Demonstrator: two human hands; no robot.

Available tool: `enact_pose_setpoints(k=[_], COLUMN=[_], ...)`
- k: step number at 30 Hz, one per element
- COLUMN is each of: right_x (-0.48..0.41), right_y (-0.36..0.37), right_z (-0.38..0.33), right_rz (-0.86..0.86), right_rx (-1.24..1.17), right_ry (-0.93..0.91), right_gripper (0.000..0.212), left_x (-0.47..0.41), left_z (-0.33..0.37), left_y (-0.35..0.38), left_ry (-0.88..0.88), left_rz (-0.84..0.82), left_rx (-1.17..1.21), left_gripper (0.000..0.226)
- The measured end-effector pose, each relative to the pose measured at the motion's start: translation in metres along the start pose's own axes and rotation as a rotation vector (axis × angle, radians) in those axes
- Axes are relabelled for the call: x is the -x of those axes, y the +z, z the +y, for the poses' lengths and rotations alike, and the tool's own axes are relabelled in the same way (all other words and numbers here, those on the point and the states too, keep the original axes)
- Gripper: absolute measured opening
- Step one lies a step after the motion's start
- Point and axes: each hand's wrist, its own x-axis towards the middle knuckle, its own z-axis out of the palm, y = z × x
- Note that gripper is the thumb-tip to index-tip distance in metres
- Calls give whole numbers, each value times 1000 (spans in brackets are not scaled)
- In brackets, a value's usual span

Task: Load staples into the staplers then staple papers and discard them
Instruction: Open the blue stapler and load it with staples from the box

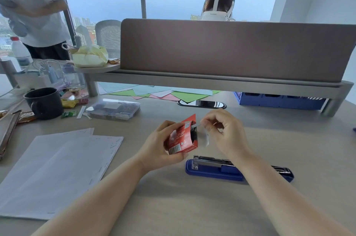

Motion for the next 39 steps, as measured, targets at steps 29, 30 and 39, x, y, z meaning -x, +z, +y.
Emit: enact_pose_setpoints(k=[29, 30, 39], right_x=[41, 44, 51], right_y=[-16, -15, -15], right_z=[16, 17, 16], right_rz=[-263, -281, -362], right_rx=[80, 100, 247], right_ry=[322, 310, 229], right_gripper=[14, 12, 6], left_x=[-1, -1, 0], left_z=[27, 26, 27], left_y=[8, 11, 22], left_ry=[-114, -138, -187], left_rz=[-258, -245, -248], left_rx=[-181, -152, -114], left_gripper=[38, 32, 13])
